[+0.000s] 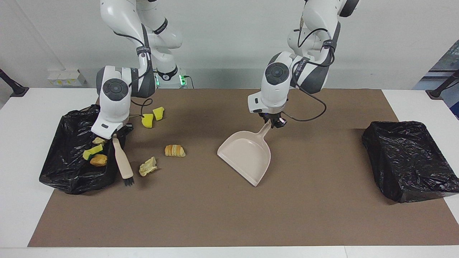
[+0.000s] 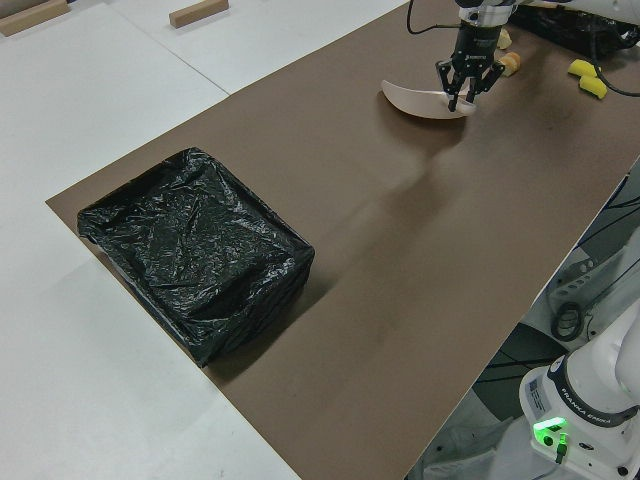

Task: Sweep and dump trash in bin
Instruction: 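Sweep bread toward the dustpan while the left gripper holds the dustpan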

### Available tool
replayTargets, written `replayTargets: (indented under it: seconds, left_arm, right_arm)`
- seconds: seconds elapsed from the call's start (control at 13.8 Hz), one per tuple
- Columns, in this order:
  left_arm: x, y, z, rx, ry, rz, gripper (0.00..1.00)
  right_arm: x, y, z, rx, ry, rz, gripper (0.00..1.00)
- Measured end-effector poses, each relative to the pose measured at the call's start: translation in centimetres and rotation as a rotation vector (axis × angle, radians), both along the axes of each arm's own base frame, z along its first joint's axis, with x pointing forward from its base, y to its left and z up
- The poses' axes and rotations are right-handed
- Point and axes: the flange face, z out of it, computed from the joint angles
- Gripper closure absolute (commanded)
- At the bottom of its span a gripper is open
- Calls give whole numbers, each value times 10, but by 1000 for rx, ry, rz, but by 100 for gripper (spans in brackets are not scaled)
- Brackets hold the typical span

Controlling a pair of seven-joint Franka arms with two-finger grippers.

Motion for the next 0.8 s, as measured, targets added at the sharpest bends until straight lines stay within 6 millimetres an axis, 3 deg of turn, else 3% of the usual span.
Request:
replayTargets:
  seconds: [0.29, 0.51, 0.8]
  left_arm:
    - [11, 27, 0, -25, 44, -147, 100]
    - [16, 29, 4, -52, 45, -245, 100]
    - [33, 48, 11, -126, 33, -461, 100]
  right_arm:
    - [0, 0, -1, -13, 3, 11, 100]
    - [0, 1, -2, -28, 7, 25, 100]
    - [-2, 7, -5, -55, 16, 57, 100]
